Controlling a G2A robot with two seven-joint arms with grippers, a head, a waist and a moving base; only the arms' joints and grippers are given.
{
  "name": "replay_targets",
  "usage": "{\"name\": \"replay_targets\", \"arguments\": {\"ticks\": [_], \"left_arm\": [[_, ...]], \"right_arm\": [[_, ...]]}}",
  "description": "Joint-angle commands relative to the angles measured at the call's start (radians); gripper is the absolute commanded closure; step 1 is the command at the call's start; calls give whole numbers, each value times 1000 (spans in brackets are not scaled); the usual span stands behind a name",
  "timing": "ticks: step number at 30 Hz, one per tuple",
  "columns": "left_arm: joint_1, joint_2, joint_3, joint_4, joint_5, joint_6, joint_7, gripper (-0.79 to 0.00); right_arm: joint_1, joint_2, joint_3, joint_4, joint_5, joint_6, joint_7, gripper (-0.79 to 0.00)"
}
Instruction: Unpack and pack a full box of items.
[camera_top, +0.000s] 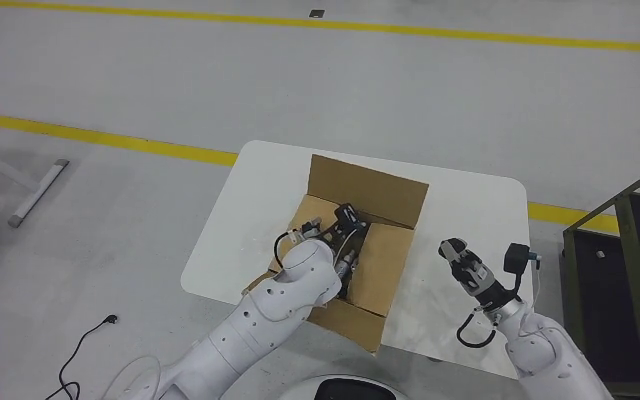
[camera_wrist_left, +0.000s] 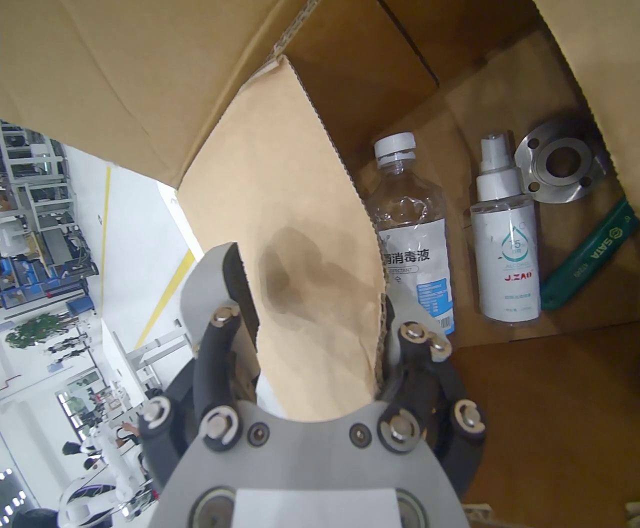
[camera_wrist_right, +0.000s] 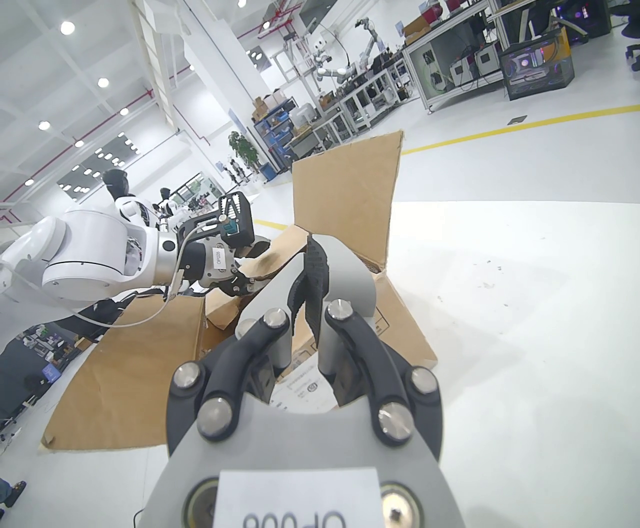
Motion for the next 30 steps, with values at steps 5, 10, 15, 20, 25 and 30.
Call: {"name": "replay_targets", "arguments": {"ticks": [5,10,15,20,25,30], "left_arm": [[34,5,-44,-52,18,1,13,0],[70,14,-99,-120,13,-15,23,0],[120,26,-189,-215,-79,-42,57,0],[177,41,-286,-311,-165,-68,82,0],[229,52,-393,-362,-337,-106,102,0],[264,58,-455,-380,-451,-120,122,0]], "right_arm": [[-9,-2,8,-4,-4,-1,-1,0],[-15,-5,11,-4,3,-3,-1,0],[-14,-8,10,3,24,-21,6,0],[5,-10,-5,27,79,-58,48,0],[37,-11,-25,50,148,-79,140,0],[62,-8,-34,47,178,-77,230,0]]}}
